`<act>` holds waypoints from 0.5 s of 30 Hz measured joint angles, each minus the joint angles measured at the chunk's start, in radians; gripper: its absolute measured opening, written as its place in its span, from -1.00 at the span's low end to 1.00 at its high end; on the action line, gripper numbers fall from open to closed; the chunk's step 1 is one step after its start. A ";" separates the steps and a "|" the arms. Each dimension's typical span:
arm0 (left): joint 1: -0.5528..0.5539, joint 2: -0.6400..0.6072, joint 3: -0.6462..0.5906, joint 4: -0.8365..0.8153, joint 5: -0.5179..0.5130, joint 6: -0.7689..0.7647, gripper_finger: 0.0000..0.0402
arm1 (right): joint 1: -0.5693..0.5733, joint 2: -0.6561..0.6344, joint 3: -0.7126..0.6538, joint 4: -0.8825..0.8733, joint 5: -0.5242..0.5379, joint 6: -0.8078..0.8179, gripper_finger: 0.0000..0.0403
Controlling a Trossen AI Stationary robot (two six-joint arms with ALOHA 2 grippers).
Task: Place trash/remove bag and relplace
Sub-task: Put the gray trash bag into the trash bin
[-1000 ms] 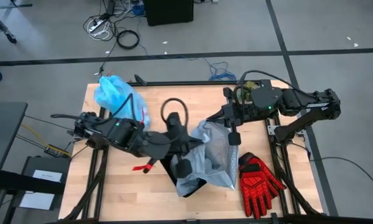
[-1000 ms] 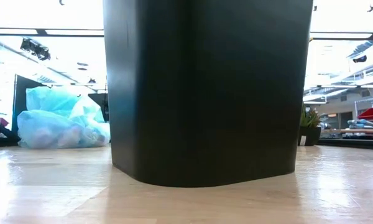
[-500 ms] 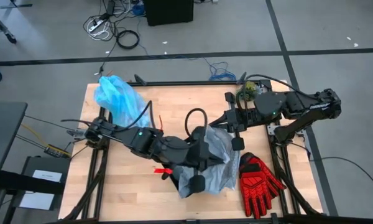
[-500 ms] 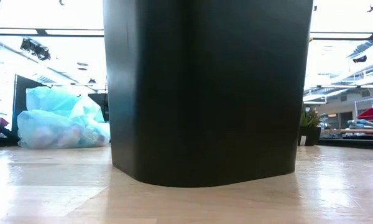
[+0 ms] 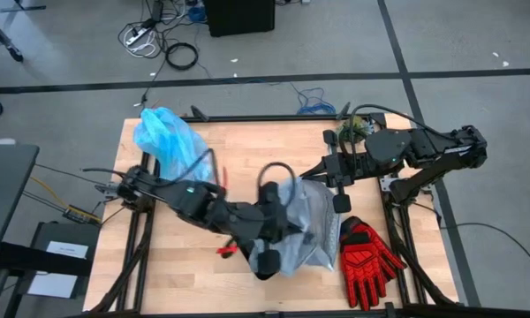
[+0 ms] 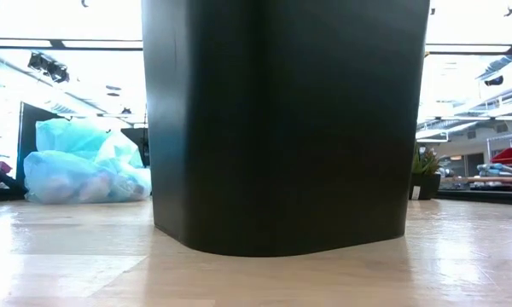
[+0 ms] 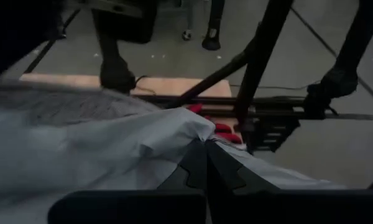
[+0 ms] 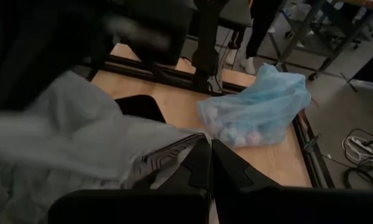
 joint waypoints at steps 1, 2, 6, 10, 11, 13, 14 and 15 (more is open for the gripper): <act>-0.006 -0.011 0.002 -0.038 -0.021 -0.019 -1.00 | 0.000 0.000 0.000 0.000 0.000 0.000 -1.00; -0.011 -0.020 0.003 -0.079 -0.038 -0.038 -1.00 | 0.000 0.000 0.000 -0.003 0.000 0.000 -1.00; -0.040 -0.038 -0.001 -0.192 -0.084 -0.089 -1.00 | 0.000 0.000 0.000 -0.003 -0.002 0.000 -1.00; -0.062 -0.085 0.001 -0.267 -0.106 -0.133 -1.00 | 0.000 0.000 0.000 -0.003 -0.004 -0.001 -1.00; -0.064 -0.092 0.002 -0.275 -0.115 -0.141 -1.00 | 0.000 0.000 0.000 -0.003 -0.009 -0.001 -1.00; -0.074 -0.106 0.002 -0.291 -0.122 -0.150 -1.00 | 0.000 0.000 0.000 -0.003 -0.011 -0.001 -1.00; -0.077 -0.112 0.000 -0.297 -0.123 -0.152 -1.00 | 0.000 0.000 0.000 -0.002 -0.011 -0.001 -1.00; -0.081 -0.117 0.000 -0.298 -0.123 -0.152 -1.00 | 0.000 0.000 0.000 -0.002 -0.011 -0.001 -1.00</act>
